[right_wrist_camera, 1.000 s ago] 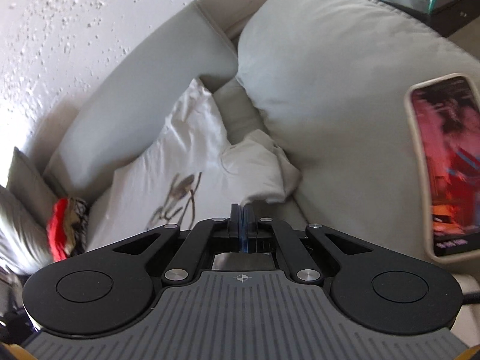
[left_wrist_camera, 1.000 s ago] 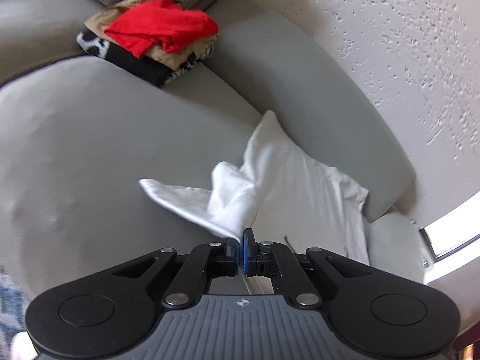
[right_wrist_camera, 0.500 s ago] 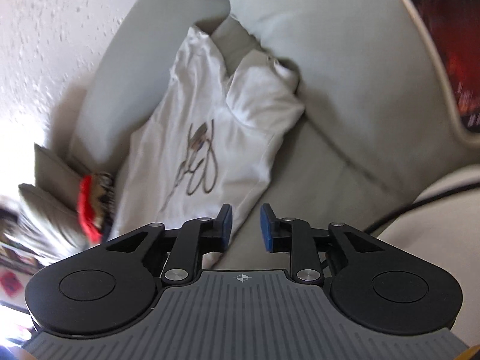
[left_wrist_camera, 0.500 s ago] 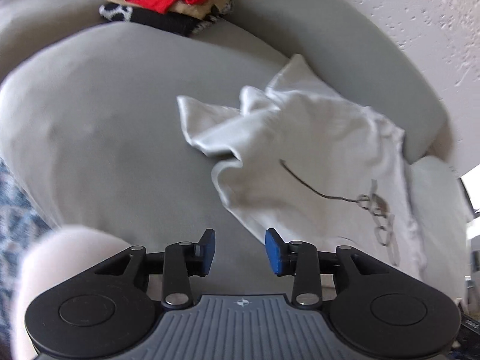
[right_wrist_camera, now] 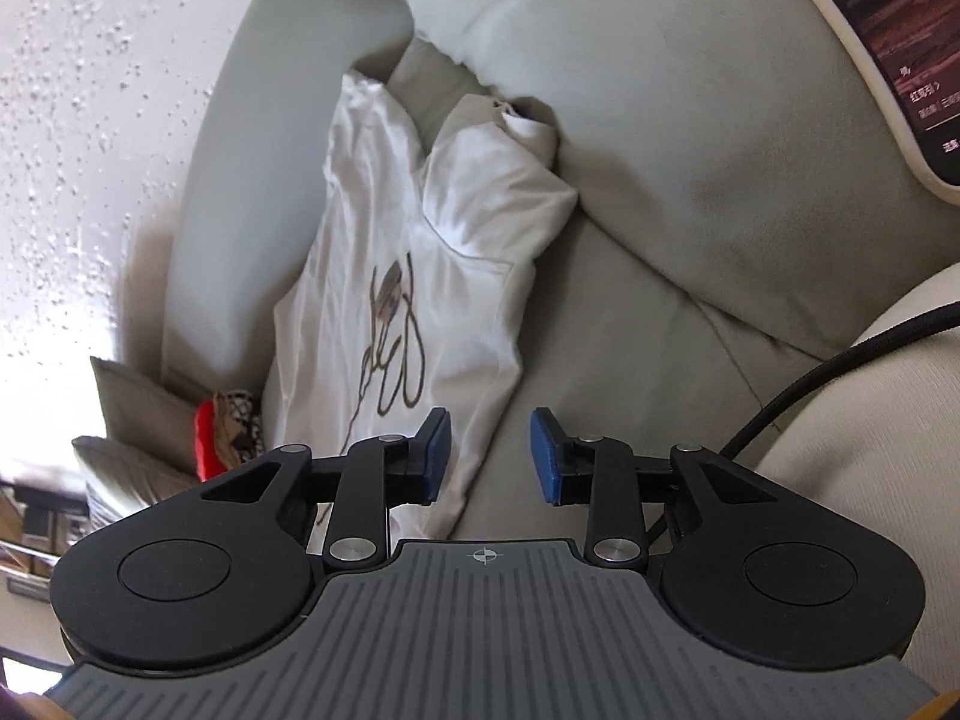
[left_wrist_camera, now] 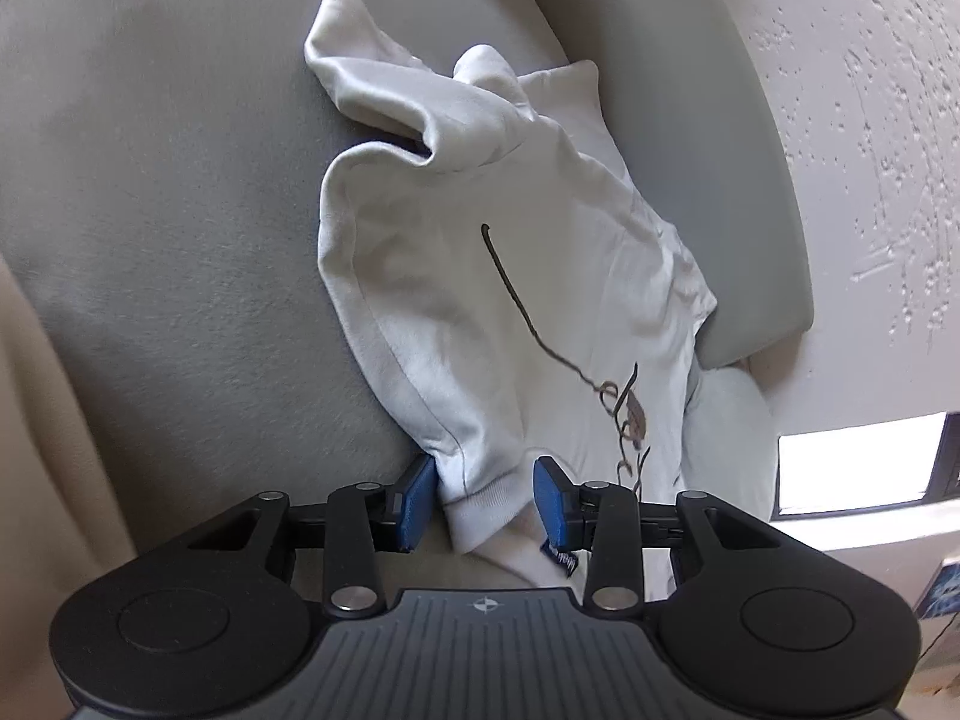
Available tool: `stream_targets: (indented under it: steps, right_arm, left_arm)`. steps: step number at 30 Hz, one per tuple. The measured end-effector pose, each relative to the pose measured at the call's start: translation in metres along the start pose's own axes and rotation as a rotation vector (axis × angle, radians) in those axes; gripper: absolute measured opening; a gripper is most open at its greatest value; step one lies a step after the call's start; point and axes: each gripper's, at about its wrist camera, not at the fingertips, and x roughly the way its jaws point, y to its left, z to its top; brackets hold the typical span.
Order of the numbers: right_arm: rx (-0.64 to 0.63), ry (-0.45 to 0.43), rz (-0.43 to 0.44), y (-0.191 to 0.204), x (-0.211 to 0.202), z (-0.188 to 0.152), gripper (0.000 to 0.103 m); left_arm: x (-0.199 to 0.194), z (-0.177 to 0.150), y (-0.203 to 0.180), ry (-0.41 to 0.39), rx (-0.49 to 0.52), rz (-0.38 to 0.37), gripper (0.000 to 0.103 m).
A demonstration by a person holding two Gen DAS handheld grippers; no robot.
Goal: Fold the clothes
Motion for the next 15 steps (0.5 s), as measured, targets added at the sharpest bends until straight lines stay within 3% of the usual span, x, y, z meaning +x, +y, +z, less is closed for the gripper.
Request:
stream_targets:
  steps: [4,7,11,15]
  right_arm:
    - [0.023,-0.04,-0.006,-0.004,0.004,0.007,0.038]
    - [0.027,-0.072,-0.032,-0.003,0.003,0.013,0.04]
    - [0.011,-0.064,-0.013,-0.004,0.009,0.02,0.05]
    - [0.02,-0.075,0.005,-0.006,0.015,0.026,0.051]
  left_arm:
    - [-0.001,0.0,0.002,-0.005,-0.047,-0.016,0.037]
    - [-0.014,0.0,-0.002,-0.035,-0.046,0.025,0.037]
    - [-0.027,0.003,0.003,-0.105,-0.071,0.051,0.037]
    - [-0.011,0.011,0.006,-0.103,-0.076,0.022,0.04]
